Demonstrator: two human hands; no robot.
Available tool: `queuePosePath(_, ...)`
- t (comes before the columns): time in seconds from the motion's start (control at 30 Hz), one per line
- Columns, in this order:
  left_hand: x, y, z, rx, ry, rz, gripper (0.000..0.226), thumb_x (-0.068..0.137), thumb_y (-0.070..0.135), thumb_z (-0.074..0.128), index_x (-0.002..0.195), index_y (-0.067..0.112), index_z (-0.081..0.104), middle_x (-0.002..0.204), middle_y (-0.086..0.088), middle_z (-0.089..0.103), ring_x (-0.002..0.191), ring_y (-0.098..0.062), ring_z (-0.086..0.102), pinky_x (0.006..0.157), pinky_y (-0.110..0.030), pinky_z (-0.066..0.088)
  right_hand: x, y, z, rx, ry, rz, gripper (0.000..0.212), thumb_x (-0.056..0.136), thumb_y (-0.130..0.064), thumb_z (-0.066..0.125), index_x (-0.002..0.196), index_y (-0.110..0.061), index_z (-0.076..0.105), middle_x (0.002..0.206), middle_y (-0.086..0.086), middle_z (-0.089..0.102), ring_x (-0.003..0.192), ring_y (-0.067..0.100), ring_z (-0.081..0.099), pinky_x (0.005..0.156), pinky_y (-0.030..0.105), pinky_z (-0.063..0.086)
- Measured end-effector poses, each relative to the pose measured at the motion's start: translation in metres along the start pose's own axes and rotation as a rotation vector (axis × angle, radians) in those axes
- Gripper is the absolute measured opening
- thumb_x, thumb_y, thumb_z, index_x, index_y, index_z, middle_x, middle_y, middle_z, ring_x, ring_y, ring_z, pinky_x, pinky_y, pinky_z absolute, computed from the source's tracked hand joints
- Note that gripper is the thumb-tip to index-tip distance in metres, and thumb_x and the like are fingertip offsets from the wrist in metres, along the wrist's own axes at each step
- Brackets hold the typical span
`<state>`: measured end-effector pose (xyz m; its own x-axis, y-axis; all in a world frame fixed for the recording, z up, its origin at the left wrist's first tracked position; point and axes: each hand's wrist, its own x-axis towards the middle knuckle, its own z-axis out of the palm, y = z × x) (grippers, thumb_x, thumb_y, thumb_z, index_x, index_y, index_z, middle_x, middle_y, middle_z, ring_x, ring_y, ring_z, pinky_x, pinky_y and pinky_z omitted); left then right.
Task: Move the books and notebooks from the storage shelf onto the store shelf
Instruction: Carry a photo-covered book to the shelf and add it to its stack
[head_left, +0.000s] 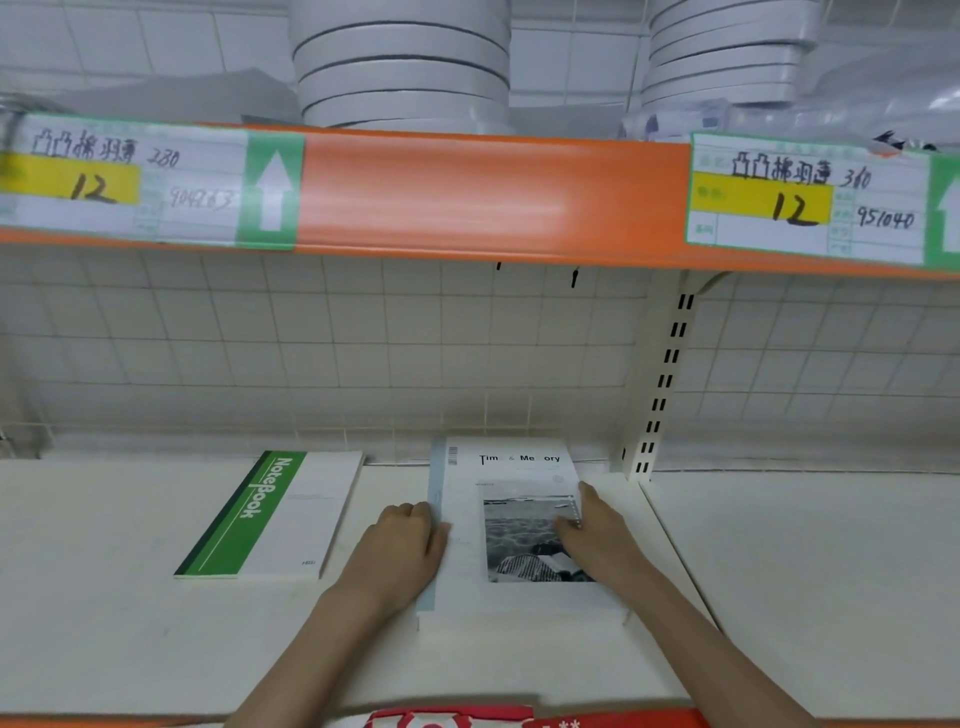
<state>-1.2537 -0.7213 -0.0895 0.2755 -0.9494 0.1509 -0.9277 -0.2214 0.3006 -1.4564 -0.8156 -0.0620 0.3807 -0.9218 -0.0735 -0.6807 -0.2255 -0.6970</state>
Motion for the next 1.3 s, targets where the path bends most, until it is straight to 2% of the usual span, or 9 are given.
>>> queuePosePath(0.07, -0.001, 0.001, -0.001, 0.026, -0.002, -0.001, 0.032, 0.101, 0.039, 0.028, 0.094, 0.013, 0.046, 0.101, -0.008, 0.057, 0.097, -0.023, 0.05, 0.081, -0.032, 0.043, 0.008, 0.008, 0.004, -0.062, 0.006, -0.027, 0.014, 0.098, -0.019, 0.041, 0.11, -0.018, 0.034, 0.09, -0.002, 0.044, 0.081, 0.007, 0.049, 0.066, 0.022, 0.041)
queuePosePath(0.13, -0.001, 0.002, -0.002, 0.072, -0.001, -0.006, 0.036, 0.101, 0.04, 0.027, 0.102, 0.011, 0.049, 0.104, -0.007, 0.057, 0.1, -0.023, 0.05, 0.081, -0.032, 0.042, 0.014, 0.01, 0.007, -0.077, 0.016, -0.028, 0.021, 0.098, -0.021, 0.041, 0.088, -0.027, 0.023, 0.074, -0.007, 0.026, 0.062, 0.003, 0.033, 0.049, 0.015, 0.032)
queuePosePath(0.43, 0.001, 0.005, -0.008, 0.184, -0.048, -0.042, 0.039, 0.101, 0.041, 0.026, 0.113, 0.012, 0.049, 0.116, -0.006, 0.055, 0.111, -0.024, 0.047, 0.088, -0.035, 0.039, 0.015, 0.01, 0.006, -0.072, -0.009, -0.007, 0.036, 0.096, -0.019, 0.043, 0.073, -0.032, 0.019, 0.075, -0.006, 0.029, 0.063, 0.005, 0.036, 0.048, 0.014, 0.032)
queuePosePath(0.5, 0.0, 0.007, -0.01, 0.19, -0.043, -0.039, 0.041, 0.1, 0.043, 0.027, 0.119, 0.013, 0.047, 0.121, -0.005, 0.053, 0.115, -0.024, 0.045, 0.091, -0.035, 0.039, 0.011, 0.005, 0.004, -0.118, -0.005, -0.001, 0.007, 0.096, -0.019, 0.043, 0.092, -0.023, 0.041, 0.094, 0.002, 0.044, 0.078, 0.011, 0.047, 0.064, 0.019, 0.039)
queuePosePath(0.57, -0.001, 0.008, -0.013, 0.192, -0.032, -0.032, 0.044, 0.1, 0.046, 0.026, 0.123, 0.014, 0.044, 0.124, -0.004, 0.052, 0.117, -0.024, 0.044, 0.093, -0.035, 0.039, 0.007, 0.002, 0.005, -0.223, 0.003, -0.03, 0.044, 0.098, -0.022, 0.042, 0.138, -0.005, 0.033, 0.143, 0.017, 0.031, 0.127, 0.027, 0.041, 0.096, 0.03, 0.04)
queuePosePath(0.63, -0.003, 0.008, -0.017, 0.21, -0.013, -0.031, 0.046, 0.1, 0.048, 0.025, 0.127, 0.015, 0.043, 0.127, -0.004, 0.051, 0.119, -0.024, 0.044, 0.095, -0.035, 0.038, 0.001, -0.005, 0.008, -0.286, 0.02, -0.079, 0.06, 0.1, -0.029, 0.041, 0.149, -0.007, 0.015, 0.158, 0.016, 0.007, 0.145, 0.029, 0.012, 0.112, 0.035, 0.025)
queuePosePath(0.93, -0.028, -0.031, -0.041, 0.341, 0.023, -0.068, 0.052, 0.099, 0.046, 0.025, 0.142, 0.017, 0.032, 0.141, -0.002, 0.041, 0.13, -0.022, 0.037, 0.102, -0.035, 0.034, -0.009, -0.052, 0.049, -0.485, -0.049, -0.309, 0.061, 0.098, -0.045, 0.038, 0.147, -0.012, 0.025, 0.157, 0.014, 0.014, 0.145, 0.025, 0.011, 0.116, 0.039, 0.014)
queuePosePath(1.1, -0.051, -0.065, -0.062, 0.321, 0.068, -0.165, 0.103, 0.06, 0.059, -0.017, 0.138, 0.019, 0.038, 0.14, 0.0, 0.043, 0.129, -0.021, 0.04, 0.102, -0.035, 0.035, -0.013, -0.09, 0.09, -0.529, -0.094, -0.46, 0.062, 0.096, -0.049, 0.037, 0.146, -0.013, 0.027, 0.153, 0.013, 0.022, 0.142, 0.026, 0.019, 0.116, 0.04, 0.018)
queuePosePath(1.3, -0.085, -0.119, -0.079, 0.318, 0.082, -0.283, 0.1, 0.061, 0.062, -0.014, 0.134, 0.021, 0.041, 0.135, 0.0, 0.047, 0.123, -0.021, 0.044, 0.097, -0.037, 0.039, -0.027, -0.147, 0.139, -0.518, -0.181, -0.602, 0.062, 0.096, -0.048, 0.038, 0.147, -0.015, 0.025, 0.152, 0.012, 0.026, 0.14, 0.027, 0.024, 0.116, 0.04, 0.019)
